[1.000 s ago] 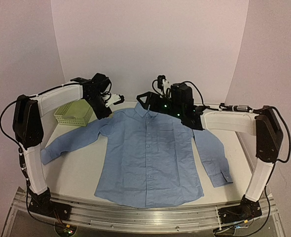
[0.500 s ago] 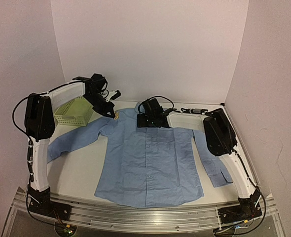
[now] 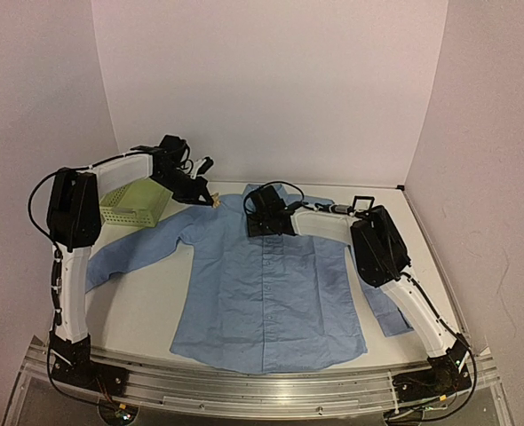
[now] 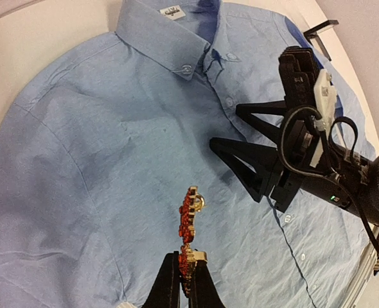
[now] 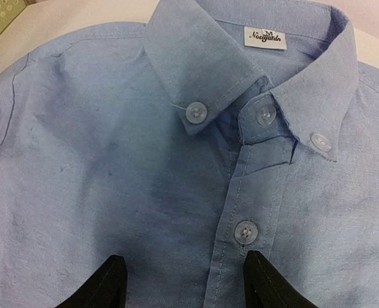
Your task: Pin the brooch onto the clothing
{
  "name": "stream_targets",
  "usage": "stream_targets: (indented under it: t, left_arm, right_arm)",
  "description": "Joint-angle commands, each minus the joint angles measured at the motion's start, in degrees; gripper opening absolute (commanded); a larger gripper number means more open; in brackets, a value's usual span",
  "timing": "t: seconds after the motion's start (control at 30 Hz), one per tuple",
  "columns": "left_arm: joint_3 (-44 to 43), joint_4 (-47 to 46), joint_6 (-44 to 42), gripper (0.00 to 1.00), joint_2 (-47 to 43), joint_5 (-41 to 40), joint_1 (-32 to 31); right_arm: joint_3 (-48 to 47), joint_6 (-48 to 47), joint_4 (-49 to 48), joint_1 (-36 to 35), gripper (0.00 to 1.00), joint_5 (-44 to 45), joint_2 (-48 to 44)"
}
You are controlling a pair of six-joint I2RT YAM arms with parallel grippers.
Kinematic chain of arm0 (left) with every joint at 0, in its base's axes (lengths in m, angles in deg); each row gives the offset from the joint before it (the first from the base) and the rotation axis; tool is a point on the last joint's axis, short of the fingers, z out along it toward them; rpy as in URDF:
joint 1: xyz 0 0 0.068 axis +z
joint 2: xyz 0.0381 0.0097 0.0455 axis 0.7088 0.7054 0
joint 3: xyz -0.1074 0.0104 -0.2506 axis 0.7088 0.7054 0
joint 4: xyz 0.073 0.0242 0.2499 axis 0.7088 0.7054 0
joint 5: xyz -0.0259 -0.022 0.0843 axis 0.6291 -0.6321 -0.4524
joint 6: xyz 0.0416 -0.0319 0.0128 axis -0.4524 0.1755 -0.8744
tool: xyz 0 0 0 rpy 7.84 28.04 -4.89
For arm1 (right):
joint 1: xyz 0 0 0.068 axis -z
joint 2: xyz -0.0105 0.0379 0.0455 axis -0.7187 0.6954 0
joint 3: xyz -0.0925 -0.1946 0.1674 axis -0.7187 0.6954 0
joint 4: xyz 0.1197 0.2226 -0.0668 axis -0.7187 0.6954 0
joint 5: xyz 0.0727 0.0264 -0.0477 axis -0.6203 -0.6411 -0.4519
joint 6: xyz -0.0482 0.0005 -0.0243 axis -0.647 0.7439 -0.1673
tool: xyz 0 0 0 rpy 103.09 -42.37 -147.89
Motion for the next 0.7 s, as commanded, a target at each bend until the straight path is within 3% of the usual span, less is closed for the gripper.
stream_targets:
  t: [0.0, 0.17, 0.37, 0.53, 0.67]
  left_arm:
    - [1.8, -6.5, 5.3, 0.00, 2.0, 3.1, 1.2]
    - [2.9, -9.7, 7.3, 0.00, 3.5, 3.4, 1.2]
    - [4.7, -11.8, 8.4, 0.00, 4.3, 3.2, 1.4]
    - [4.6, -12.0, 8.4, 0.00, 5.0, 3.4, 1.7]
    - [4.9, -12.0, 7.9, 0.00, 5.1, 3.2, 2.0]
  right_arm:
    - [-1.6, -2.0, 0.8, -0.1, 0.63, 1.1, 0.1]
    - [-6.0, -11.1, 0.2, -0.1, 0.64, -2.1, -0.9]
    - [-3.6, -20.2, -3.2, -0.1, 0.64, -9.9, -2.5]
    - [-4.5, -19.9, -3.2, -0.1, 0.63, -10.0, 1.5]
    - [-8.0, -20.2, -3.2, -0.1, 0.54, -8.1, 4.5]
